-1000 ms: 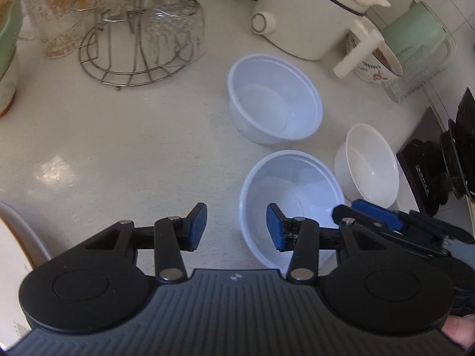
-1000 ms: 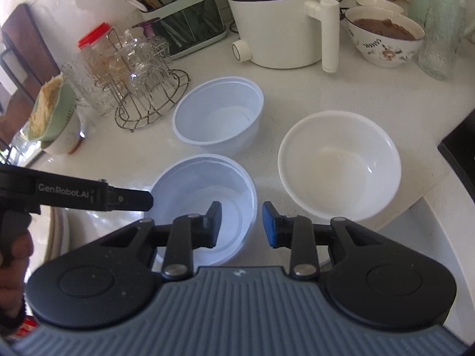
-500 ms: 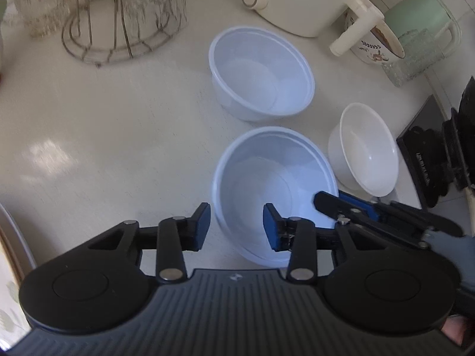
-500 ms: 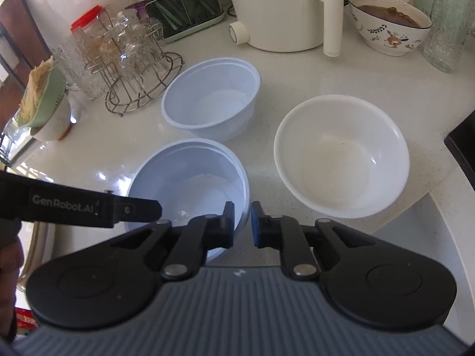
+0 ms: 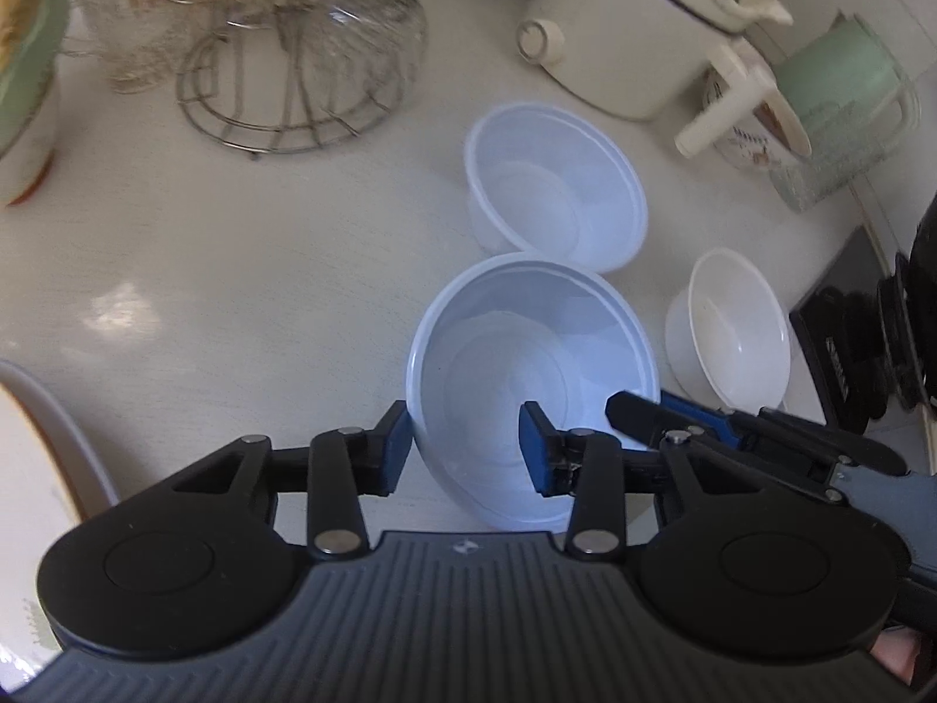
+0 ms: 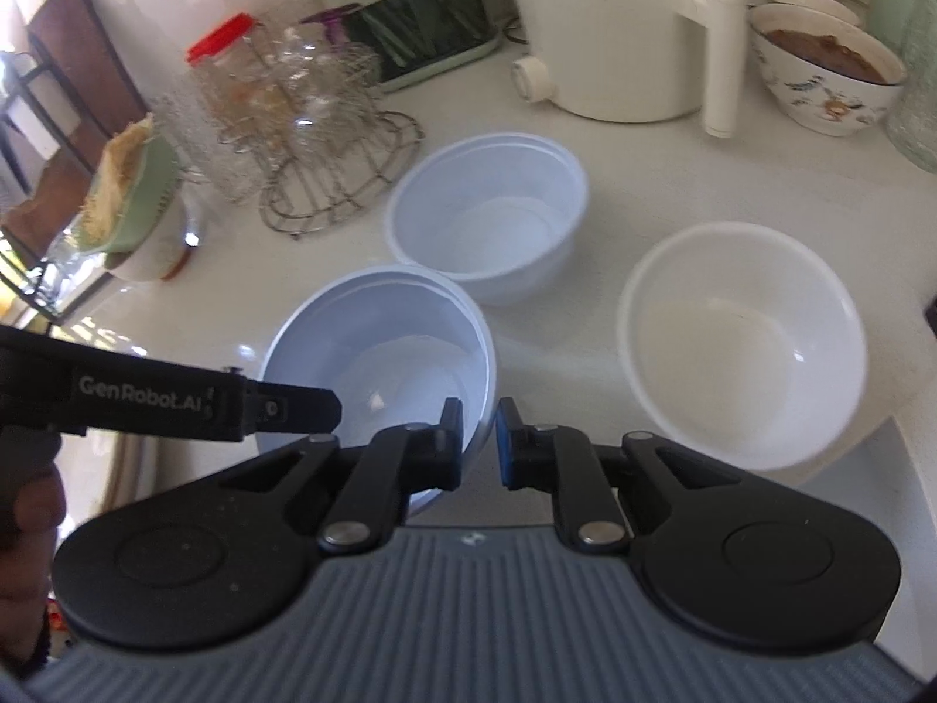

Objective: Organize plates and bowls

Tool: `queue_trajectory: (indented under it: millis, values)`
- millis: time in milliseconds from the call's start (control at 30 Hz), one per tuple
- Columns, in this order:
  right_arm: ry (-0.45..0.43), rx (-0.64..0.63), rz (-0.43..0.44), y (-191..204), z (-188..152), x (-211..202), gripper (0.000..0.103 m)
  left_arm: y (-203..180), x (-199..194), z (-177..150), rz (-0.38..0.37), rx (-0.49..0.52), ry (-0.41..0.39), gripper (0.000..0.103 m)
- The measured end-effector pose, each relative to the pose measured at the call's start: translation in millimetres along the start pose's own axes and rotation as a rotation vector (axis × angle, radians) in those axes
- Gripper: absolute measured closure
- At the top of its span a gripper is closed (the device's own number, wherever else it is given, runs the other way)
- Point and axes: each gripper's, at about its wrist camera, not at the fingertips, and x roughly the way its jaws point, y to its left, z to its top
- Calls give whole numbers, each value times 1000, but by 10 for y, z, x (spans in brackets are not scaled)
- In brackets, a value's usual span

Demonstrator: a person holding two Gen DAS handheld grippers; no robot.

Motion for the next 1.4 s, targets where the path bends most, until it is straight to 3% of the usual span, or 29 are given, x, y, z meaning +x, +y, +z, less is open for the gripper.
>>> queue_trajectory:
  millis: [500,833,1167,1267,1400]
  values:
    - [28,-168,94,640,140,253,87,634,-349,-94,78,-120,-75,58]
    - [122,-212,80,892,101,492,86,896,-419,-177,82,-111,-79,57]
    - [138,-223,89,953,115,541,86,1001,-472,-167,112,-115,-68,51]
    - [123,-223,71,947,134,500,74,994,-546,-167,113,-99,-85,50]
    - [95,-210,74,922,168,411,67,958,-691,-154,117,-85,-121,49]
